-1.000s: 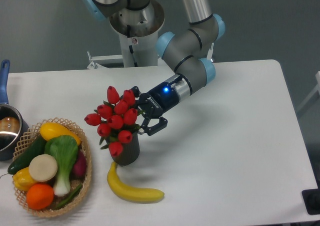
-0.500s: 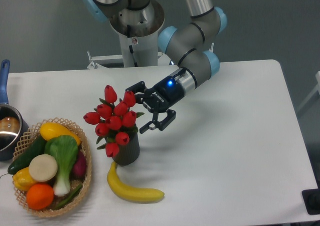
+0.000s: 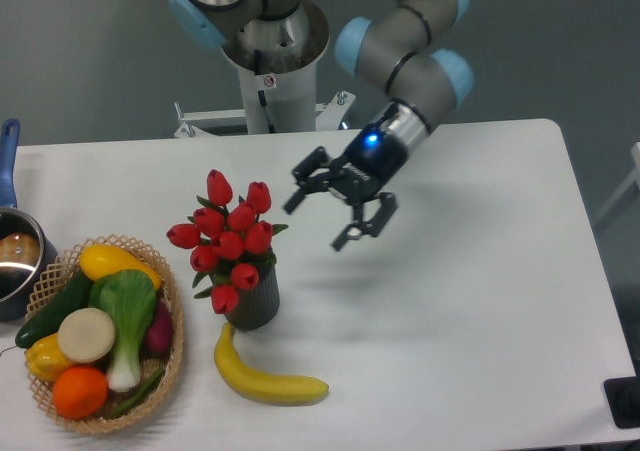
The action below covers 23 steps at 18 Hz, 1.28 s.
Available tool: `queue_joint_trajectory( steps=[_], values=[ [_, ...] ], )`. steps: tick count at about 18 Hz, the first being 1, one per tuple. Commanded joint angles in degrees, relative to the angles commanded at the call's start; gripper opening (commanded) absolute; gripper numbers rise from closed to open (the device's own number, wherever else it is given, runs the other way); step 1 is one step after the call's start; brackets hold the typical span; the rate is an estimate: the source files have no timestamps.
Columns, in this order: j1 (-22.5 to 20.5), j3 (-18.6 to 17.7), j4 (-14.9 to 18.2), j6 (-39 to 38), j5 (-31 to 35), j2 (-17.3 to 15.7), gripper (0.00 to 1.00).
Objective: Insert the flowers into the vase
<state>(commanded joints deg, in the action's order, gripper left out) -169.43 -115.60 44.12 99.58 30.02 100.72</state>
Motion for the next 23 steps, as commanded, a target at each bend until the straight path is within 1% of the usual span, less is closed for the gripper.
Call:
queue_joint_trajectory(
  steps=[2, 4, 6, 7, 10, 12, 13, 14, 16, 18, 20, 21, 22, 23],
  values=[
    [-3.86, 2.91, 0.17, -1.05, 1.70, -0.17, 1.00],
    [-7.74, 6.33, 0.26, -4.99, 4.24, -0.26, 1.00],
    [-10.12, 8.89, 0.35, -6.24, 11.33, -1.40, 1.00],
    [-10.65, 9.77, 0.35, -6.24, 15.38, -1.75, 1.00],
    [-11.00, 11.35, 0.61, -5.98, 25.93, -4.65, 1.00],
    [-11.44, 12.23, 2.10, -5.45, 32.17, -5.97, 1.00],
    [-11.53, 13.11, 3.59, -4.84, 34.90, -6.24, 1.00],
    [-11.53, 14.51, 6.13, -3.36, 37.36, -6.24, 1.00],
    [-11.62, 18.20, 13.32, 0.85, 41.68, -6.42, 1.00],
    [-11.97, 22.41, 20.79, 5.43, 44.67, -6.33, 1.00],
    [-12.06, 25.85, 26.95, 9.64, 47.22, -6.33, 1.00],
    [-12.06, 26.91, 29.51, 12.02, 48.80, -6.33, 1.00],
    [-11.97, 27.44, 31.18, 14.39, 50.29, -6.33, 1.00],
    [-12.06, 27.53, 31.90, 16.07, 51.27, -6.33, 1.00]
  ],
)
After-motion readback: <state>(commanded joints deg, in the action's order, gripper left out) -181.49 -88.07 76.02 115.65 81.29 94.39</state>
